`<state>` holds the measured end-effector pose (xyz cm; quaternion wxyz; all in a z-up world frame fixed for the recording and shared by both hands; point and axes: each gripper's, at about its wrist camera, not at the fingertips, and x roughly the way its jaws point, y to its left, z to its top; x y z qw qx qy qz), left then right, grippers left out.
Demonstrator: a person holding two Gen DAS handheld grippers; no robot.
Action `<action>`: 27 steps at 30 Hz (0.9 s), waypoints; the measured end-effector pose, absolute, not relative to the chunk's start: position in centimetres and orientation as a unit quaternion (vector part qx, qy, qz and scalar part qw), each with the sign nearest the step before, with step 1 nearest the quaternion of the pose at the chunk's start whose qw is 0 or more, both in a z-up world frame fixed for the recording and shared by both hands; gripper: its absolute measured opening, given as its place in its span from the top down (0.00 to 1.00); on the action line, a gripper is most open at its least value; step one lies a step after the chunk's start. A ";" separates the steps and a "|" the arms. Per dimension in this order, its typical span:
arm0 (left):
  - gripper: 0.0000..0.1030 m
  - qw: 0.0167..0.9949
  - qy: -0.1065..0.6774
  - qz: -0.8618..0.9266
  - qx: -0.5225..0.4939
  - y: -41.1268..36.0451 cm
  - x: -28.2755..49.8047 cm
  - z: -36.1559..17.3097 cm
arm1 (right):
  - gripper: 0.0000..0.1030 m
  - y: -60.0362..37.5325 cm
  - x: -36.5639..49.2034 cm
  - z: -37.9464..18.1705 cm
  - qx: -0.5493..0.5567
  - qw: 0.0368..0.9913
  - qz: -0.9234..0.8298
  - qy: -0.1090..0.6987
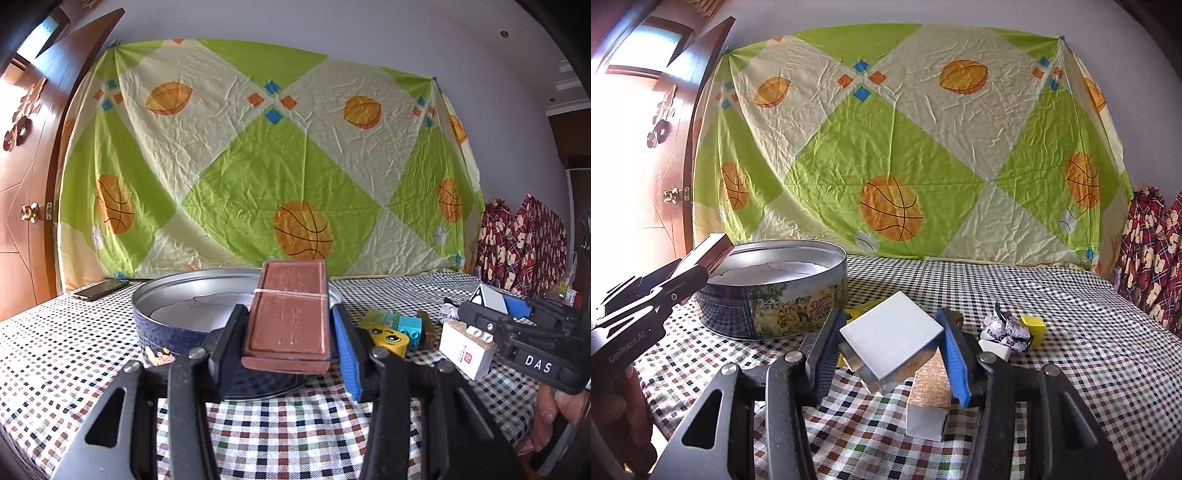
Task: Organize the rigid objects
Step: 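Lift and carry the rose-gold box and white block over the silver tin with both tools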
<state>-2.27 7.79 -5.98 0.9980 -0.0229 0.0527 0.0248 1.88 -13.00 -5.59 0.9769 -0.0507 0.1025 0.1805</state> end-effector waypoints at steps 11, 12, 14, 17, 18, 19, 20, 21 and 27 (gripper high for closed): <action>0.56 0.997 0.053 0.040 -0.035 9.7 -2.5 -6.2 | 0.49 -10.7 1.9 -5.1 -0.061 0.972 0.205 0.100; 0.56 0.997 0.053 0.040 -0.038 9.9 -2.5 -6.1 | 0.49 -10.5 1.9 -5.1 -0.062 0.971 0.207 0.100; 0.56 0.997 0.052 0.043 -0.039 10.2 -2.5 -6.1 | 0.49 -10.1 1.9 -5.0 -0.063 0.970 0.212 0.101; 0.56 0.997 0.050 0.048 -0.041 10.6 -2.6 -6.0 | 0.49 -9.5 1.9 -4.9 -0.064 0.969 0.217 0.102; 0.56 0.997 0.050 0.048 -0.043 10.9 -2.6 -6.0 | 0.49 -9.3 1.9 -4.9 -0.066 0.968 0.219 0.101; 0.56 0.997 0.051 0.050 -0.044 11.0 -2.6 -6.0 | 0.49 -9.0 1.9 -4.9 -0.067 0.968 0.221 0.101; 0.56 0.996 0.051 0.051 -0.044 11.1 -2.6 -6.0 | 0.49 -8.8 1.9 -4.9 -0.068 0.967 0.223 0.100; 0.56 0.996 0.052 0.051 -0.044 11.2 -2.6 -6.0 | 0.49 -8.6 1.9 -4.9 -0.070 0.967 0.225 0.100; 0.56 0.996 0.053 0.058 -0.049 12.0 -2.7 -6.2 | 0.49 -7.5 1.7 -5.0 -0.079 0.963 0.236 0.101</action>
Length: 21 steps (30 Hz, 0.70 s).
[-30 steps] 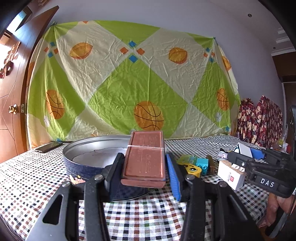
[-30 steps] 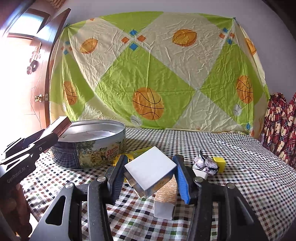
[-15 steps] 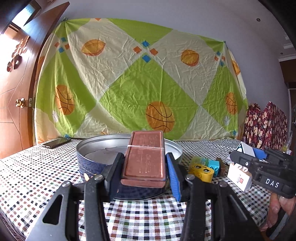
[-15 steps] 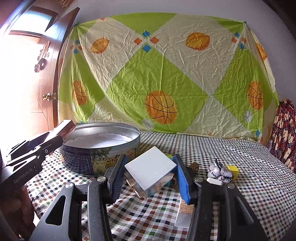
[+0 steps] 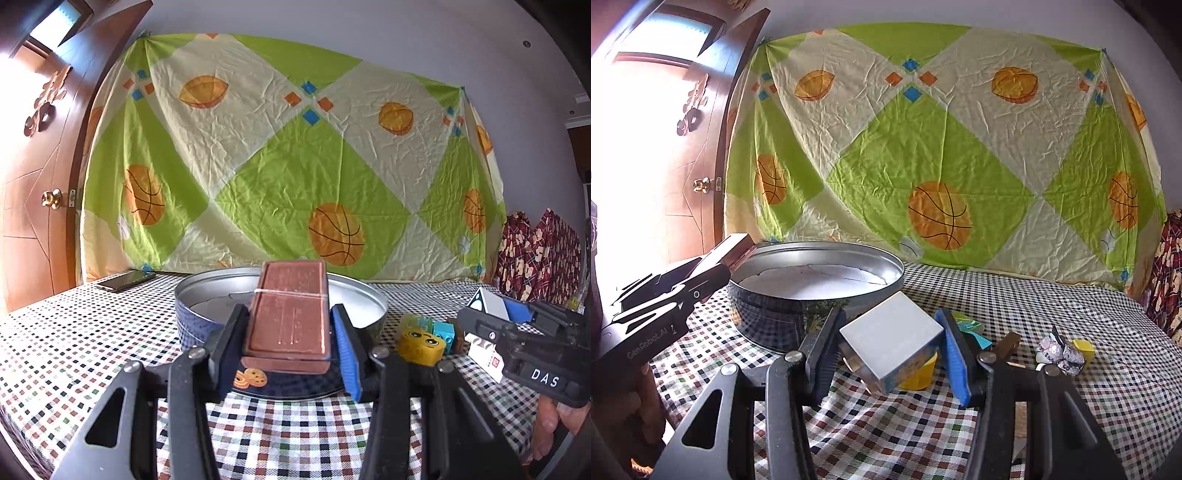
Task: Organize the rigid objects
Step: 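Lift and carry the rose-gold box and white block over the silver tin with both tools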
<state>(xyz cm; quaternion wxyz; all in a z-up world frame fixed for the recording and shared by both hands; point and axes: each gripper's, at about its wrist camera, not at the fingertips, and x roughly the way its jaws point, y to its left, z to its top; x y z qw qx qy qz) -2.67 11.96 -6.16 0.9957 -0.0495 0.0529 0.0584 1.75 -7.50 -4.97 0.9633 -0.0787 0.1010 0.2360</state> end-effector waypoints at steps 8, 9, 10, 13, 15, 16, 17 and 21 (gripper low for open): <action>0.56 0.995 0.055 0.067 -0.051 13.1 -2.9 -6.1 | 0.49 -6.6 1.9 -5.0 -0.086 0.962 0.237 0.106; 0.56 0.995 0.056 0.068 -0.051 13.3 -2.9 -6.2 | 0.49 -6.4 1.9 -5.0 -0.088 0.961 0.239 0.107; 0.56 0.995 0.056 0.070 -0.052 13.4 -2.9 -6.3 | 0.49 -6.2 1.8 -5.0 -0.090 0.960 0.242 0.107; 0.56 0.994 0.055 0.073 -0.057 14.1 -3.0 -6.3 | 0.49 -5.5 1.7 -5.0 -0.097 0.957 0.250 0.108; 0.56 0.994 0.054 0.075 -0.058 14.3 -3.0 -6.3 | 0.49 -5.0 1.6 -5.1 -0.101 0.956 0.254 0.107; 0.56 0.994 0.053 0.076 -0.058 14.4 -3.1 -6.4 | 0.49 -4.9 1.5 -5.1 -0.102 0.955 0.255 0.107; 0.56 0.994 0.054 0.076 -0.060 14.5 -3.1 -6.4 | 0.49 -4.7 1.5 -5.1 -0.103 0.955 0.257 0.107; 0.56 0.993 0.055 0.078 -0.065 15.1 -3.2 -6.4 | 0.49 -4.2 1.4 -5.1 -0.106 0.953 0.261 0.108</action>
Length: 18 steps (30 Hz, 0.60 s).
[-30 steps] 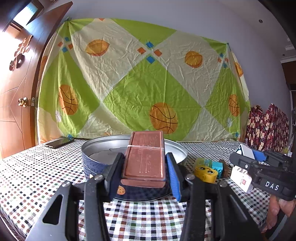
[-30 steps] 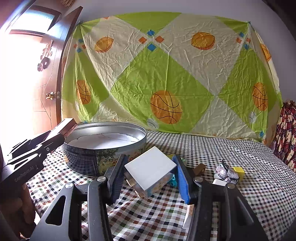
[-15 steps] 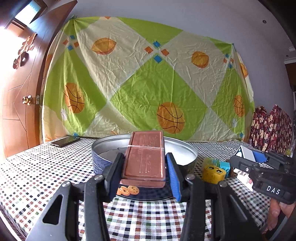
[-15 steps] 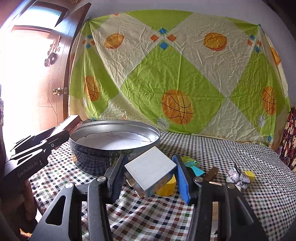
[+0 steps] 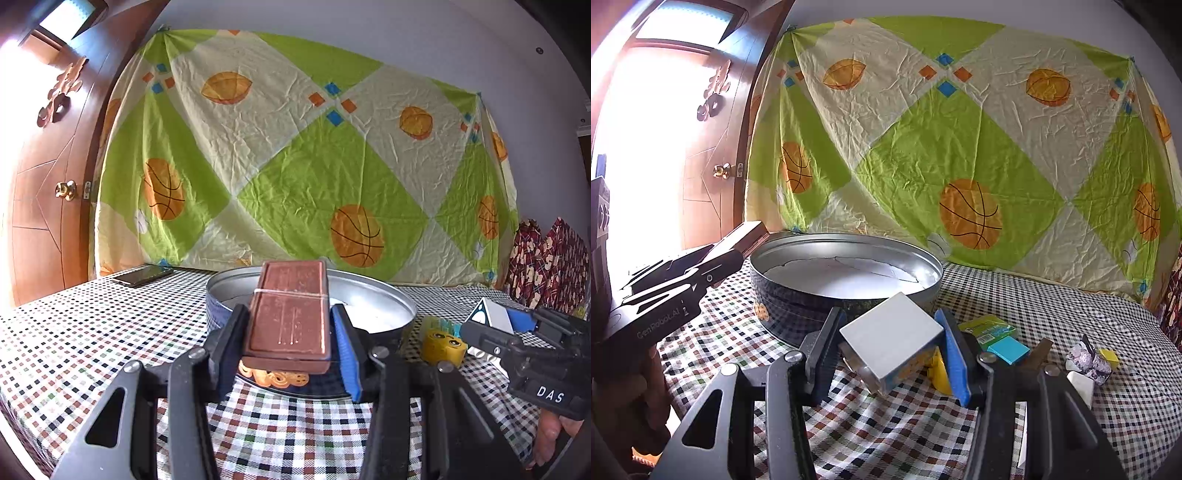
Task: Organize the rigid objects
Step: 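Lift and carry the rose-gold box and white block over the silver tin with both tools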
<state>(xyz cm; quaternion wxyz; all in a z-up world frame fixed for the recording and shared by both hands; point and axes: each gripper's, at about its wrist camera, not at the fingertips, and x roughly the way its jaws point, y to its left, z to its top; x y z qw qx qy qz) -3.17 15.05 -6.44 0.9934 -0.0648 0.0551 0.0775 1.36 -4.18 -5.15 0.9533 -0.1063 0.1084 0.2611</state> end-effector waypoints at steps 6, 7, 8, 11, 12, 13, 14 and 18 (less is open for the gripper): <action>0.56 0.992 0.060 0.077 -0.074 15.6 -3.1 -6.5 | 0.49 -3.2 1.2 -5.2 -0.113 0.950 0.268 0.110; 0.56 0.992 0.061 0.077 -0.076 15.8 -3.2 -6.5 | 0.49 -3.0 1.2 -5.2 -0.114 0.950 0.270 0.110; 0.56 0.992 0.062 0.077 -0.078 15.9 -3.2 -6.5 | 0.49 -2.8 1.2 -5.2 -0.115 0.949 0.271 0.111; 0.56 0.992 0.064 0.076 -0.080 16.2 -3.2 -6.6 | 0.49 -2.3 1.2 -5.2 -0.119 0.947 0.275 0.112; 0.56 0.992 0.064 0.076 -0.080 16.2 -3.1 -6.6 | 0.49 -2.1 1.2 -5.2 -0.120 0.947 0.277 0.113; 0.56 0.992 0.065 0.077 -0.078 16.2 -3.1 -6.6 | 0.49 -2.0 1.2 -5.2 -0.121 0.946 0.279 0.115; 0.56 0.992 0.066 0.078 -0.077 16.2 -3.2 -6.6 | 0.49 -1.9 1.2 -5.2 -0.122 0.945 0.280 0.115; 0.56 0.991 0.079 0.079 -0.078 16.4 -2.9 -6.3 | 0.49 -1.6 1.4 -5.2 -0.124 0.942 0.286 0.123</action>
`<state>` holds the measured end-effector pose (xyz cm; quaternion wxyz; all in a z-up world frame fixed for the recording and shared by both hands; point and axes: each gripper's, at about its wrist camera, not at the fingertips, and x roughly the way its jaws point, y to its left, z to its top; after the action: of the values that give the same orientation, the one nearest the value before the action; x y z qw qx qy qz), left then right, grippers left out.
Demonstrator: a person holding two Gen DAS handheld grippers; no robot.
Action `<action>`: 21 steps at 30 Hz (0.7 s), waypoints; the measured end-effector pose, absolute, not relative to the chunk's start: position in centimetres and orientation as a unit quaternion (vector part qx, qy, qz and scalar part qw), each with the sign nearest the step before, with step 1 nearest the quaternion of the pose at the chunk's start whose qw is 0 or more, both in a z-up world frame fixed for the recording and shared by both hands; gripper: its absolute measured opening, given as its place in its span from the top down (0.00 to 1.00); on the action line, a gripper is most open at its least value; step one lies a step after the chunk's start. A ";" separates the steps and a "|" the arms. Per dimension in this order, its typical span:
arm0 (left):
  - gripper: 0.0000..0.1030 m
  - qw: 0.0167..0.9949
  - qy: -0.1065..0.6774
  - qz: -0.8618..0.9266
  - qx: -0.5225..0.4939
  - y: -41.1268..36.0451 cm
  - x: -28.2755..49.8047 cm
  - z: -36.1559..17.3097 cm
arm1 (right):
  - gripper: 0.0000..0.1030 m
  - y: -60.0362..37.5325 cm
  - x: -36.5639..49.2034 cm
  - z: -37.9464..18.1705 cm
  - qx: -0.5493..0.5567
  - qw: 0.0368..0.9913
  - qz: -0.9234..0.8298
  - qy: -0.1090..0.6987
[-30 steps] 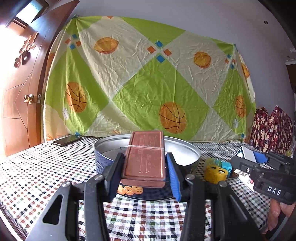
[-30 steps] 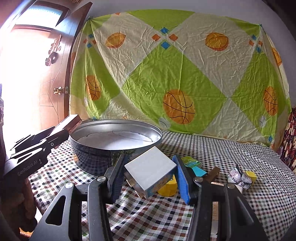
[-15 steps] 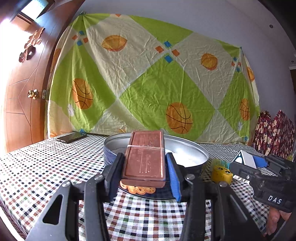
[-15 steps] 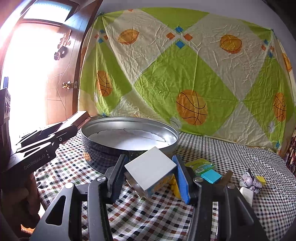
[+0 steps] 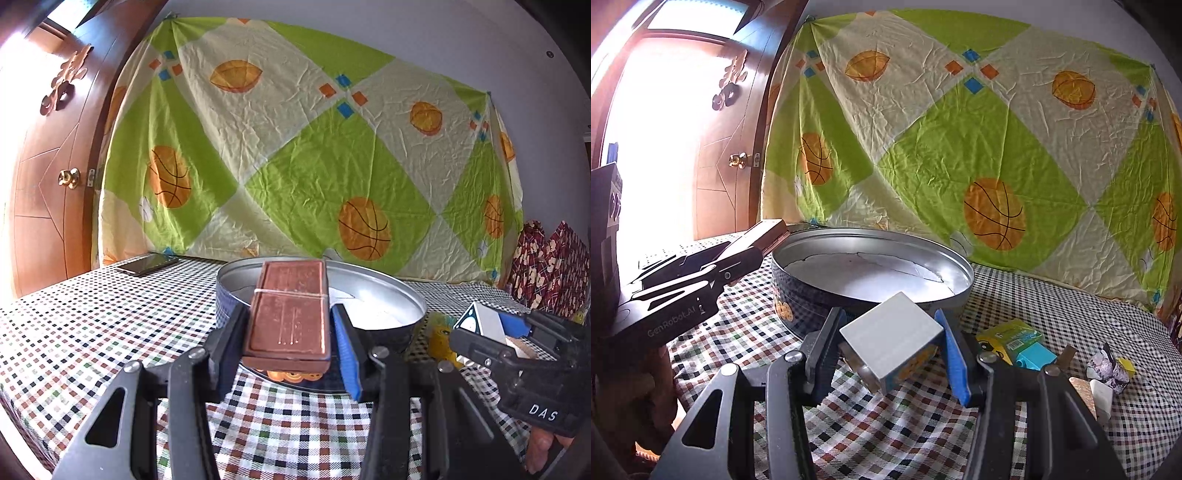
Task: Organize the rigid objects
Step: 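Lift and carry the rose-gold box and white block over the silver tin with both tools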
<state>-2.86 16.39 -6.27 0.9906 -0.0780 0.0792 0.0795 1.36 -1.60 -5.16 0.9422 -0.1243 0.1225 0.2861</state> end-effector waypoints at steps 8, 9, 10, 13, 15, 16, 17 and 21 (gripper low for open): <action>0.56 0.989 0.110 0.070 -0.072 16.1 -1.8 -4.4 | 0.49 -1.6 2.3 -3.5 -0.108 0.935 0.309 0.134; 0.56 0.989 0.113 0.066 -0.073 16.1 -1.5 -4.1 | 0.49 -1.6 2.6 -3.0 -0.104 0.934 0.313 0.135; 0.56 0.989 0.115 0.061 -0.075 16.1 -1.3 -3.7 | 0.49 -1.6 2.9 -2.5 -0.099 0.933 0.316 0.137; 0.56 0.988 0.130 0.051 -0.064 16.0 0.1 -2.5 | 0.49 -1.3 4.7 -1.1 -0.085 0.928 0.326 0.157; 0.56 0.987 0.141 0.043 -0.058 16.0 1.3 -2.0 | 0.49 -0.5 6.2 -0.6 -0.090 0.925 0.327 0.172; 0.56 0.987 0.146 0.042 -0.055 16.0 1.9 -1.8 | 0.49 -0.1 7.1 -0.4 -0.094 0.924 0.324 0.180; 0.56 0.987 0.150 0.042 -0.050 16.0 2.5 -1.7 | 0.49 0.4 8.2 -0.2 -0.094 0.922 0.324 0.191; 0.56 0.981 0.184 0.039 -0.037 16.7 5.7 -1.3 | 0.49 1.9 12.1 0.2 -0.085 0.913 0.322 0.236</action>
<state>5.67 16.69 -1.33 0.9814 -0.0365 0.1842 0.0394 12.12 1.95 0.15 0.9130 -0.0850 0.2363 0.3216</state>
